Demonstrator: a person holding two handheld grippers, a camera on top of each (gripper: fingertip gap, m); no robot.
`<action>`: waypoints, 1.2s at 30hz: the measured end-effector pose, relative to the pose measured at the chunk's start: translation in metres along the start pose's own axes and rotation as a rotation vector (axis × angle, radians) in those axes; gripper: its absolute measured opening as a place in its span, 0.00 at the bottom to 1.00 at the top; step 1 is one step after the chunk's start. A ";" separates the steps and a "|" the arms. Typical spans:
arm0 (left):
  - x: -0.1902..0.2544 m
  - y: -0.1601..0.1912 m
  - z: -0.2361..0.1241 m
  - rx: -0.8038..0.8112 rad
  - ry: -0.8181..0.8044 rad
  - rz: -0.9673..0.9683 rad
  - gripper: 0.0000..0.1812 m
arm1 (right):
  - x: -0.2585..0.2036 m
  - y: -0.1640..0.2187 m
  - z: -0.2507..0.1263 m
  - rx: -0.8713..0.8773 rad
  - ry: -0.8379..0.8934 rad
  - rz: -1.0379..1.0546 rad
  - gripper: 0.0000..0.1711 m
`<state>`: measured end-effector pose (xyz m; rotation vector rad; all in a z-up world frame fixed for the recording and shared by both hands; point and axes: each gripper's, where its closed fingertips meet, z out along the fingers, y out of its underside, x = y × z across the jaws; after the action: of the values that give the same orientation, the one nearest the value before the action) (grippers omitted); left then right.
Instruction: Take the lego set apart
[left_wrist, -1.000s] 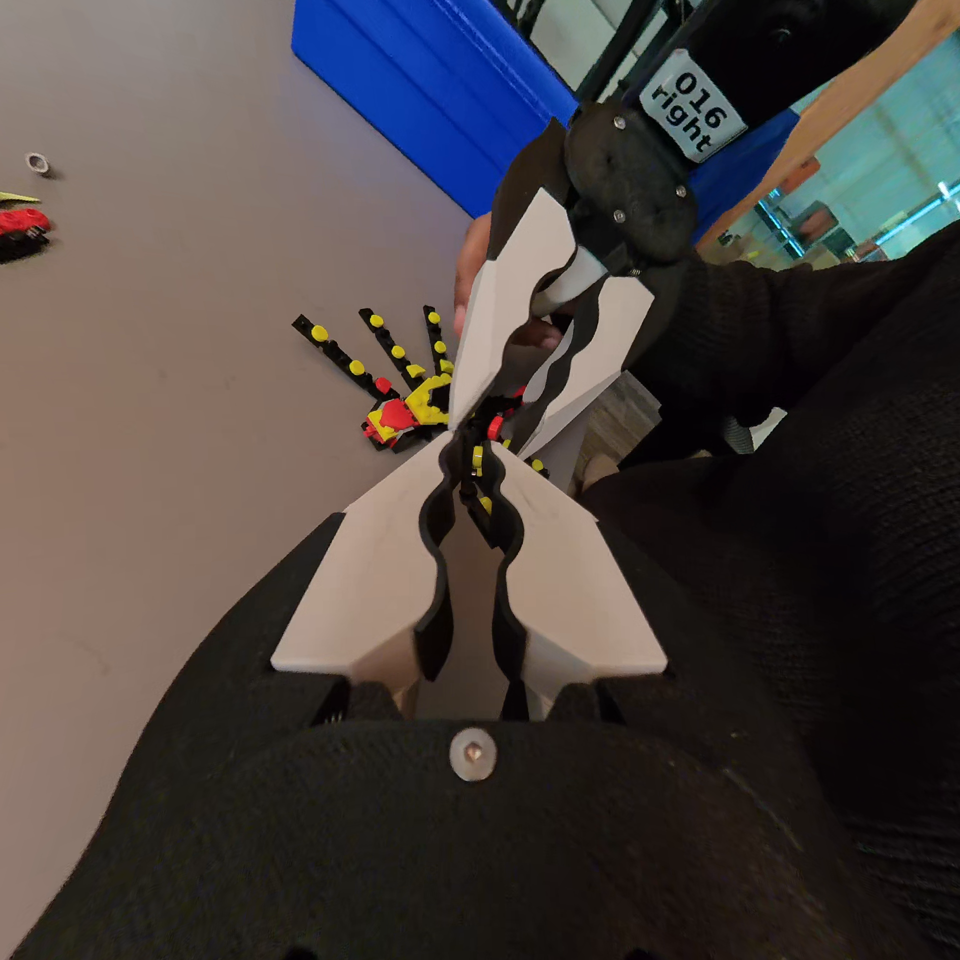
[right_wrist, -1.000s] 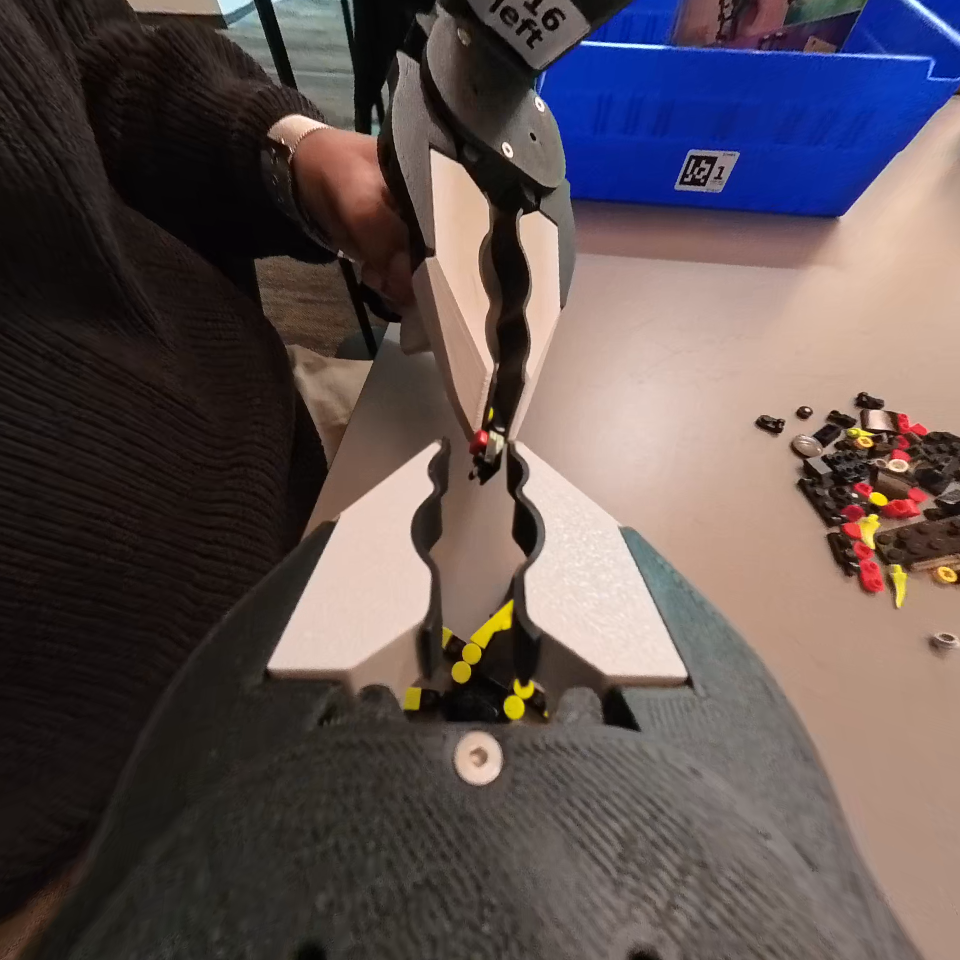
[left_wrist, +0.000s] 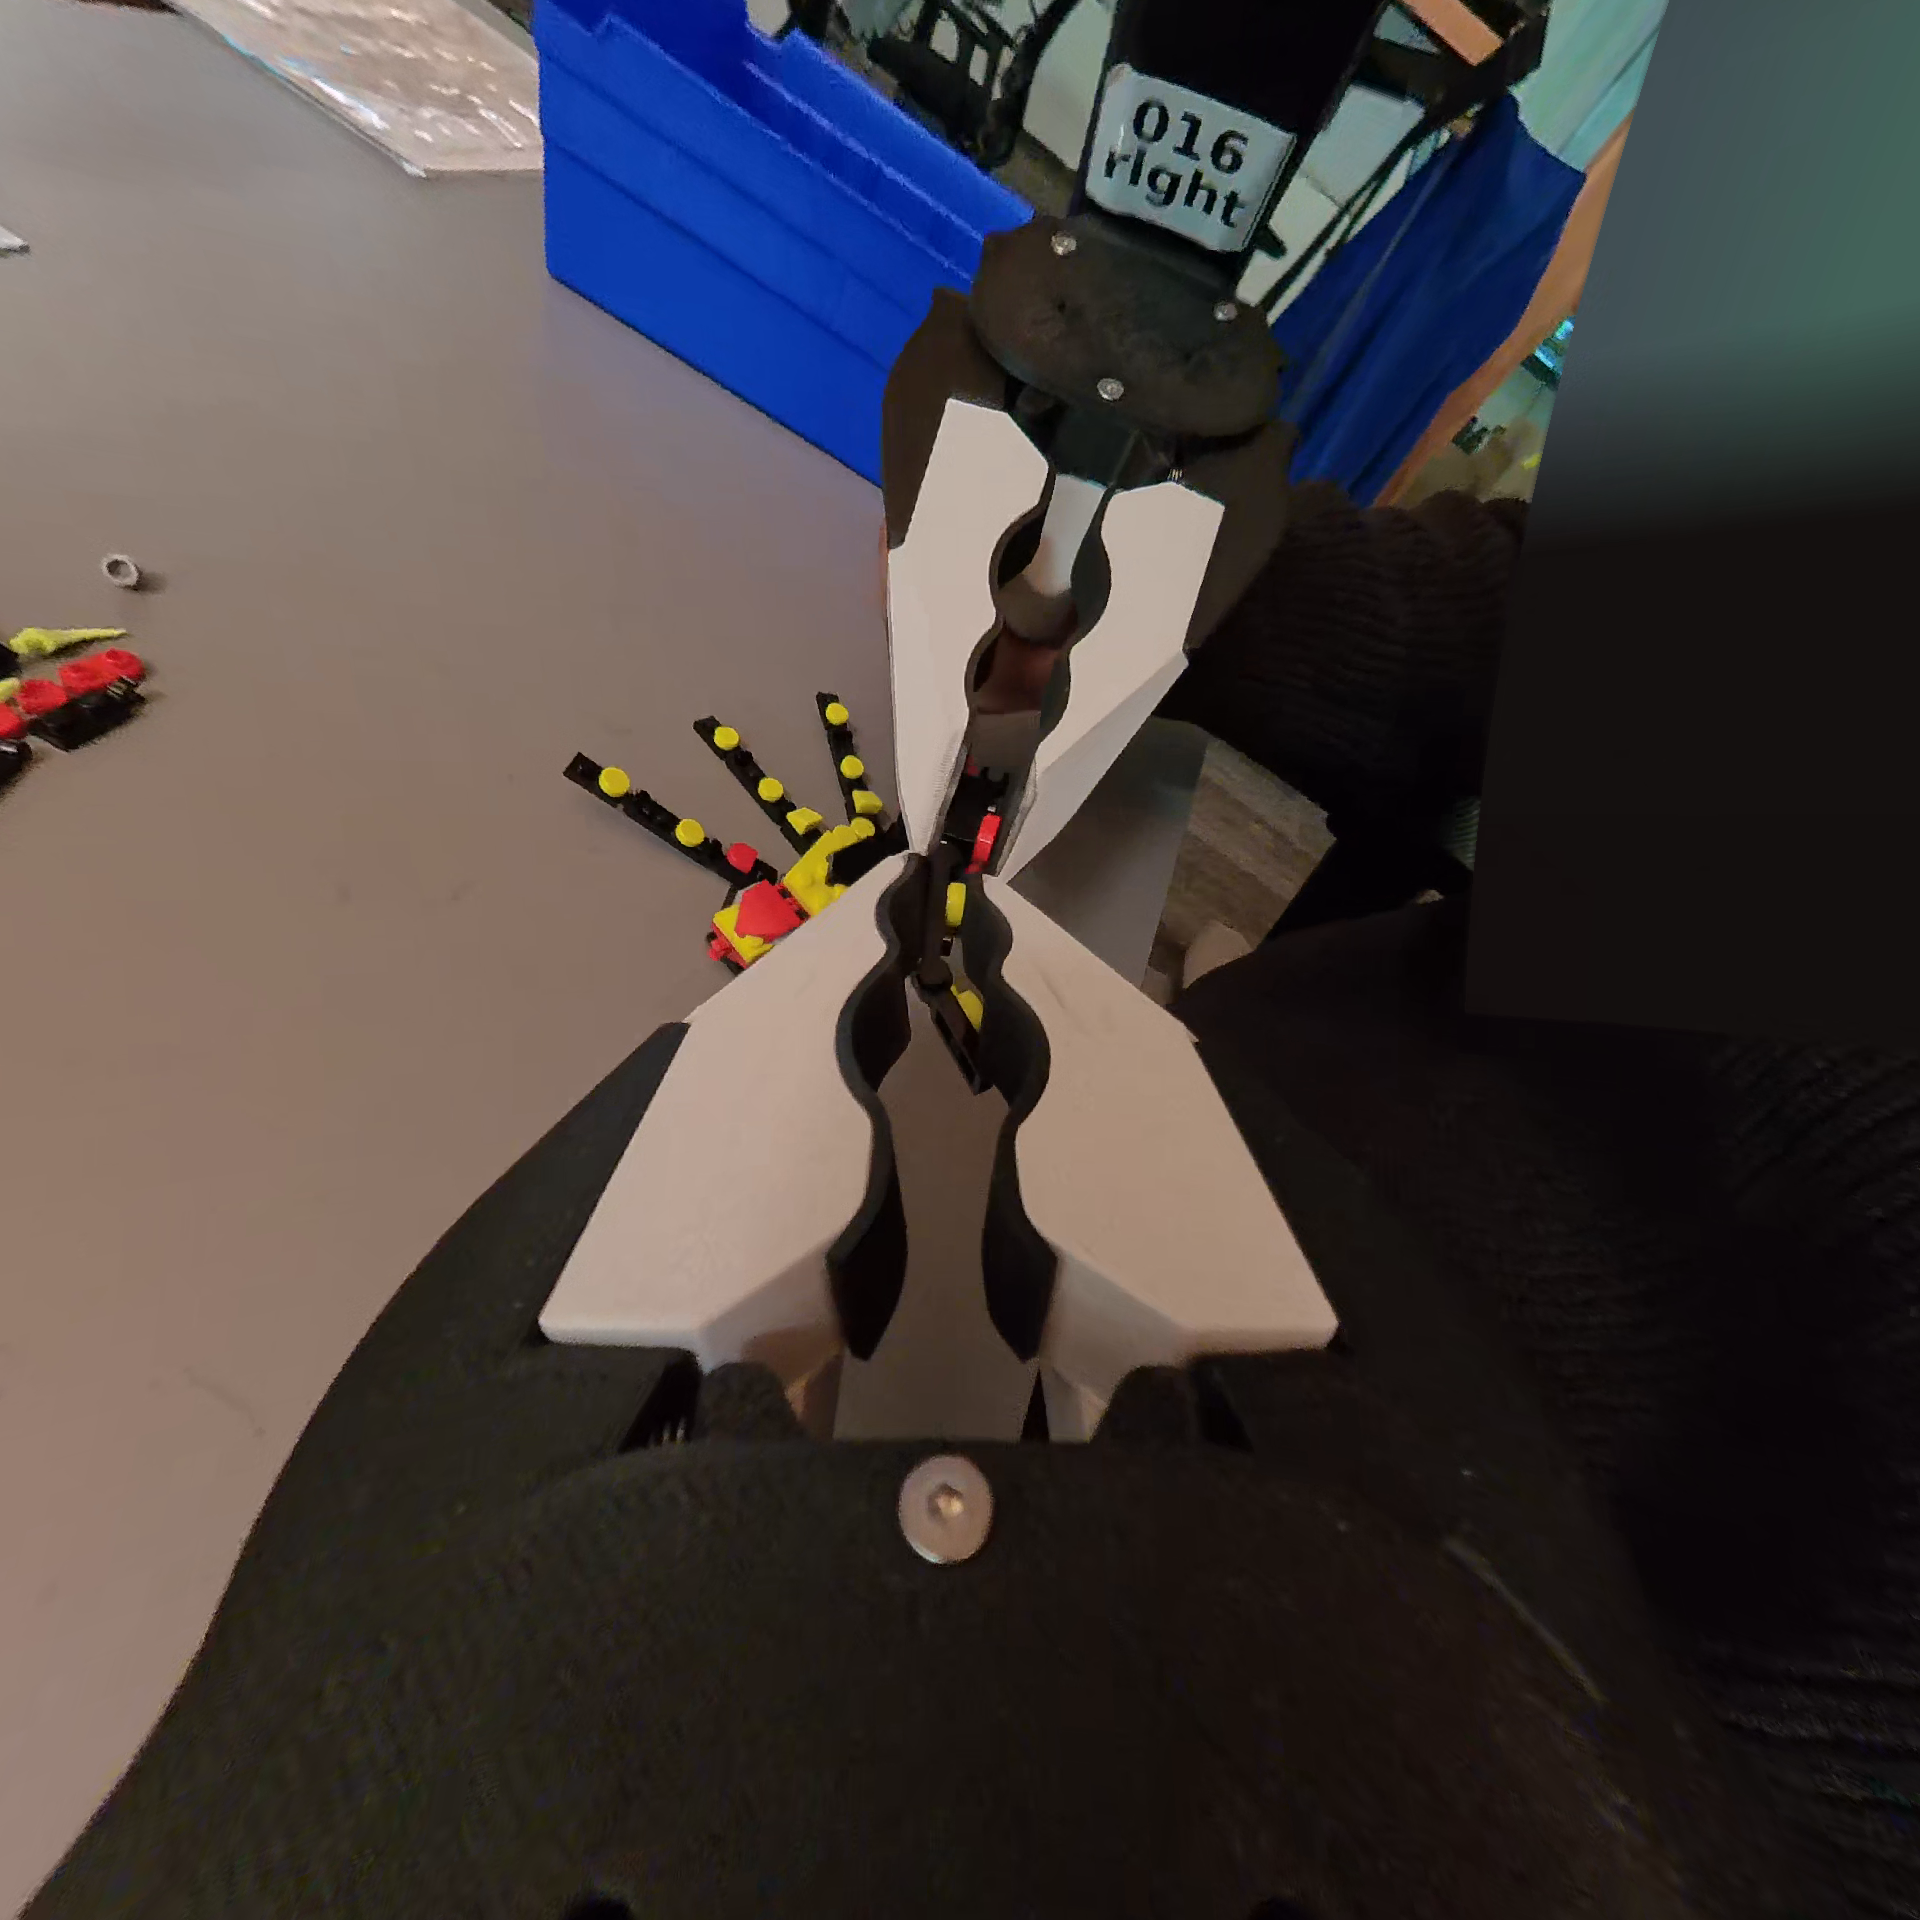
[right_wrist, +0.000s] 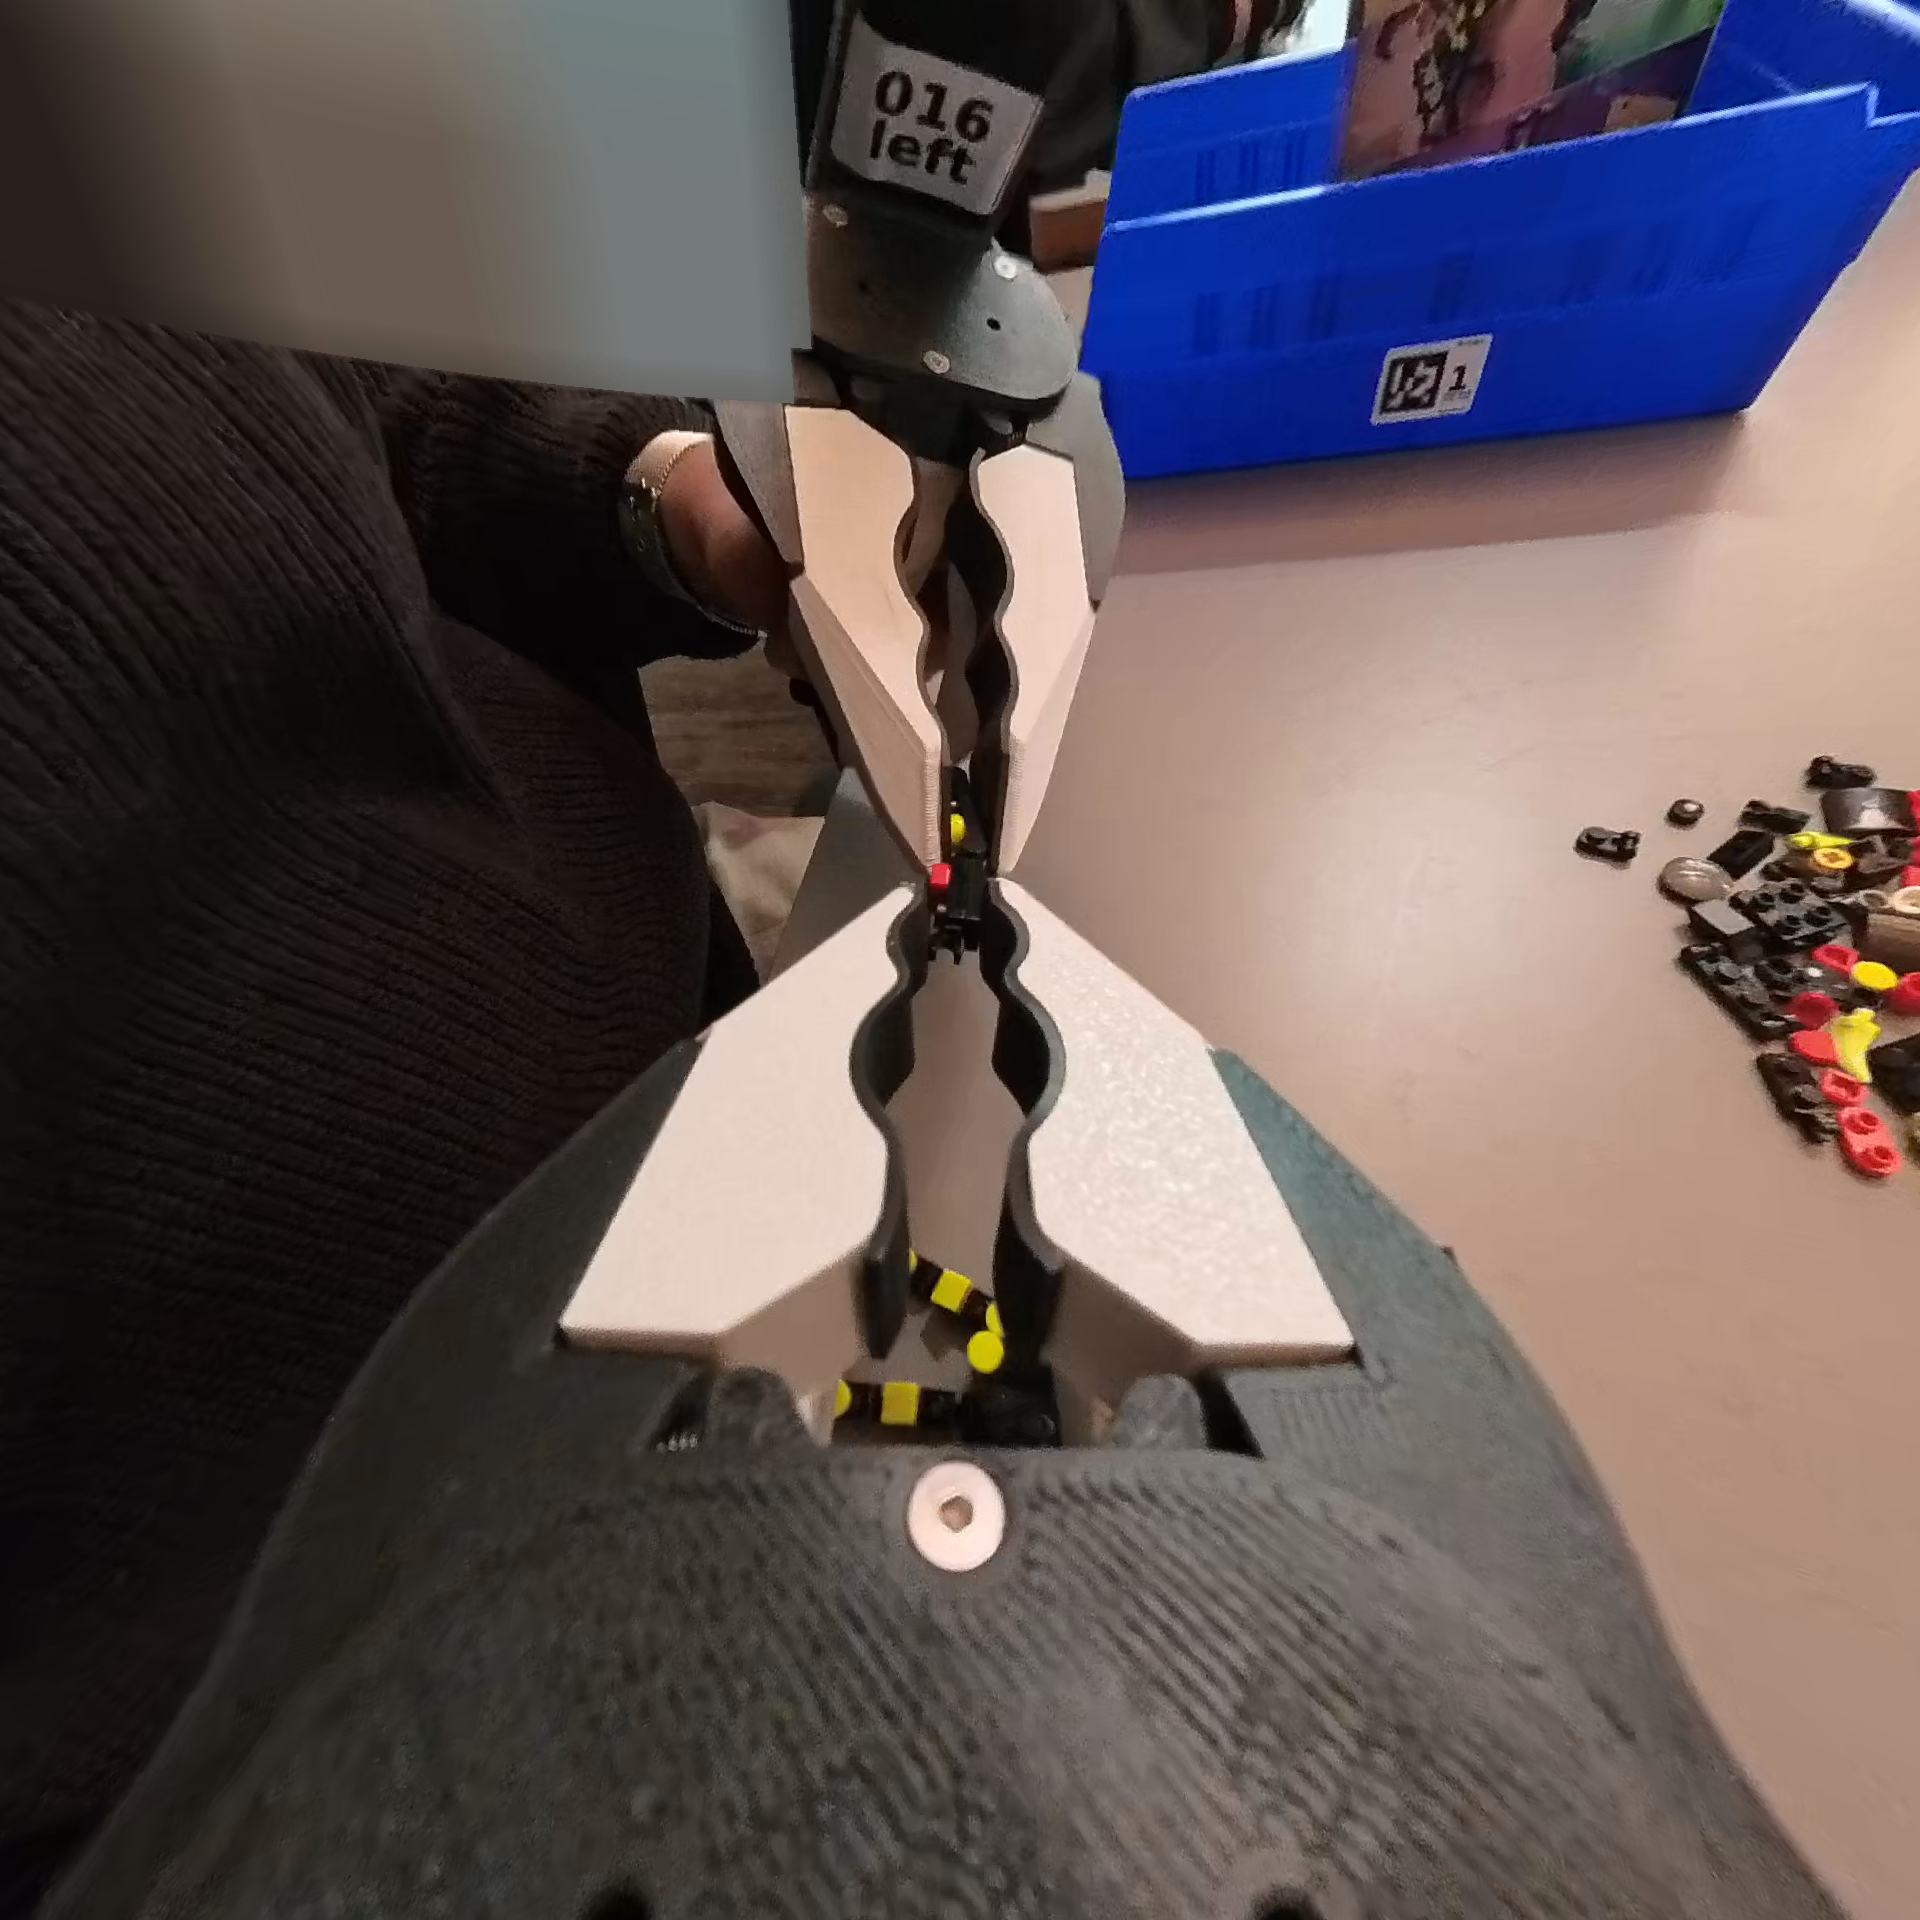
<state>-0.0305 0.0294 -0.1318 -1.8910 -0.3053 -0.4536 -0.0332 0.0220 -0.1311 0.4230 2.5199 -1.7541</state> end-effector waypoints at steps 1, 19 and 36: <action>0.001 -0.002 -0.001 0.010 0.004 -0.006 0.03 | 0.000 -0.002 -0.001 0.017 -0.007 0.014 0.05; -0.050 0.035 0.001 -0.091 -0.040 -0.343 0.02 | 0.035 0.013 -0.018 0.013 0.120 0.094 0.05; -0.027 0.023 0.006 -0.021 0.108 -0.425 0.10 | 0.030 0.020 0.000 -0.071 0.204 -0.052 0.05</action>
<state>-0.0445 0.0268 -0.1649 -1.8134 -0.6364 -0.8428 -0.0569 0.0345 -0.1546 0.5650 2.7449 -1.7137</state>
